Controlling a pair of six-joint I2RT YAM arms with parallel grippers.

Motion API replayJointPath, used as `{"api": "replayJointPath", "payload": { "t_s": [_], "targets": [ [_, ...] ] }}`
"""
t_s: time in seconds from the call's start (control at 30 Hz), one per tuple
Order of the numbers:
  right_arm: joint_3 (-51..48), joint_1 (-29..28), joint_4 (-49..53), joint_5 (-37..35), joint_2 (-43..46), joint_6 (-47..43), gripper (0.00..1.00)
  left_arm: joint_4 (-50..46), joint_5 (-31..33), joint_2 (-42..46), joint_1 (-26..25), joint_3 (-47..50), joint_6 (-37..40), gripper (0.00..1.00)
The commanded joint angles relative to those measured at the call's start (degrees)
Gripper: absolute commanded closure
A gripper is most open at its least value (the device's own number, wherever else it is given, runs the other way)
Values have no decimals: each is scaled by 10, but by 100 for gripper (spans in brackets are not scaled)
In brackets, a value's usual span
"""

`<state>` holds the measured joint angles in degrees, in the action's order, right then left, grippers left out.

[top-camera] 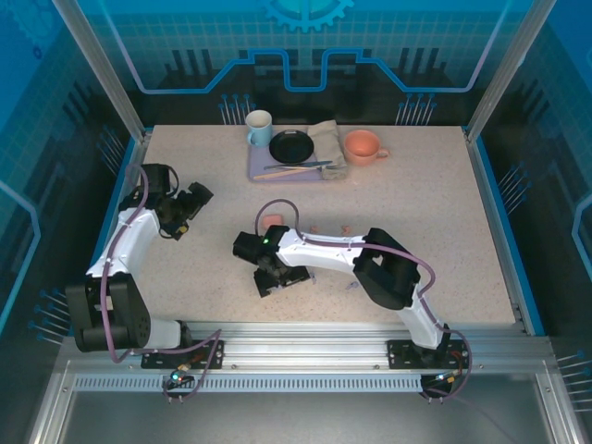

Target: Insert the wireless bluetooth earbuds into the charging case

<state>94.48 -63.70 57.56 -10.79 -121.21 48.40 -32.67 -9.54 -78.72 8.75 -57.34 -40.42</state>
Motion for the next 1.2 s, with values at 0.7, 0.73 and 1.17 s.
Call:
{"api": "replayJointPath", "payload": {
  "t_s": [0.7, 0.73, 1.17],
  "targets": [
    [37, 15, -5, 67, 0, 491, 14, 20, -25, -23, 5, -14, -21, 1],
    [47, 16, 3, 65, -7, 496, 14, 21, -26, -24, 5, -14, -21, 1],
    [66, 31, 14, 60, -42, 528, 14, 30, -37, -44, 5, -22, -21, 1]
  ]
}}
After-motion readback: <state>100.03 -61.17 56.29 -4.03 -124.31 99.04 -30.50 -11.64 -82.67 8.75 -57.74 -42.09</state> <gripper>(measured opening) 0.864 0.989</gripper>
